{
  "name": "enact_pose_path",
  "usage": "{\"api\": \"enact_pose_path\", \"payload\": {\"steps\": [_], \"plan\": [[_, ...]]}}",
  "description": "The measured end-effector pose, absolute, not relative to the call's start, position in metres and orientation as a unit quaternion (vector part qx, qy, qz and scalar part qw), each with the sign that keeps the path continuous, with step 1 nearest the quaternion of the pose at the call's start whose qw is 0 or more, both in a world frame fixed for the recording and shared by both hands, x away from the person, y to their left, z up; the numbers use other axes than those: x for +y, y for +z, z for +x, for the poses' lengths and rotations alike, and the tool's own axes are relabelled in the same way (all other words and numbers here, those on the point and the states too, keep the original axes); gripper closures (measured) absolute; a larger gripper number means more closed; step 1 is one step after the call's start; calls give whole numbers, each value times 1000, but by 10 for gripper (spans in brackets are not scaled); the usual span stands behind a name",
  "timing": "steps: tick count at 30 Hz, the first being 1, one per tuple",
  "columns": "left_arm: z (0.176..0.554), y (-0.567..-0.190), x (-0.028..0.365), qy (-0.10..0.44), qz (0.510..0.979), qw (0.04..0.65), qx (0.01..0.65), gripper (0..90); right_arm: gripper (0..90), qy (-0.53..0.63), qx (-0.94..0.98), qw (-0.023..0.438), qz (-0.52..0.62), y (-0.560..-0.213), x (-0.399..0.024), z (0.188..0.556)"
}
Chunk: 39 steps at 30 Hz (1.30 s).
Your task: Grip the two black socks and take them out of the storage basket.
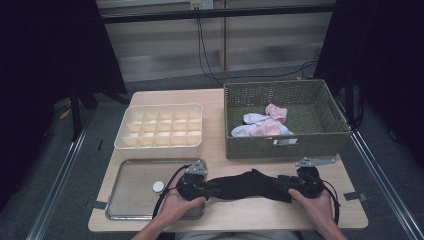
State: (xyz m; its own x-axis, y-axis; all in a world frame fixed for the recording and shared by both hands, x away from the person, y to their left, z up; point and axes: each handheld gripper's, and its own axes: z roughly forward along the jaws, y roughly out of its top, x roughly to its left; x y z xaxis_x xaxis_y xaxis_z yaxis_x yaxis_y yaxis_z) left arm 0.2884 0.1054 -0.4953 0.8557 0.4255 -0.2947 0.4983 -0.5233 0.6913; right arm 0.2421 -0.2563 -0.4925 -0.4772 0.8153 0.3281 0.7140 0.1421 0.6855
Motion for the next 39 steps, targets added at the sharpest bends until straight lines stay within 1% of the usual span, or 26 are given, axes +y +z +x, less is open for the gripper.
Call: {"api": "enact_pose_path", "payload": {"steps": [4, 7, 13, 22, 29, 30, 33, 34, 36, 38, 39], "plan": [[289, -494, 104, -42, 875, 406, 261, 682, 619, 430, 753, 51, 496, -488, -246, 249], [289, -496, 102, -42, 881, 398, 253, 688, 633, 432, 757, 43, 488, -487, -237, 256], [288, -498, 100, -45, 882, 396, 250, 684, 630, 418, 771, 42, 478, -489, -216, 276], [289, -498, 100, -45, 883, 396, 249, 683, 603, 414, 770, 34, 484, -498, -208, 299], [289, -499, 99, -44, 882, 399, 248, 687, 703, 411, 773, 28, 483, -504, -206, 303], [290, -498, 99, -45, 884, 396, 246, 692, 725, 409, 774, 26, 483, -505, -205, 302], [290, -498, 97, -44, 884, 395, 245, 697, 835, 405, 774, 27, 486, -506, -203, 302], [290, -497, 97, -41, 886, 393, 243, 699, 855, 403, 774, 27, 487, -506, -203, 302], [290, -497, 96, -43, 886, 393, 243, 699, 867, 404, 773, 27, 489, -506, -203, 302], [290, -493, 93, -56, 881, 405, 237, 762, 875, 416, 767, 23, 488, -503, -205, 302], [290, -491, 90, -60, 879, 409, 239, 763, 876, 420, 765, 20, 488, -502, -205, 302]]}}
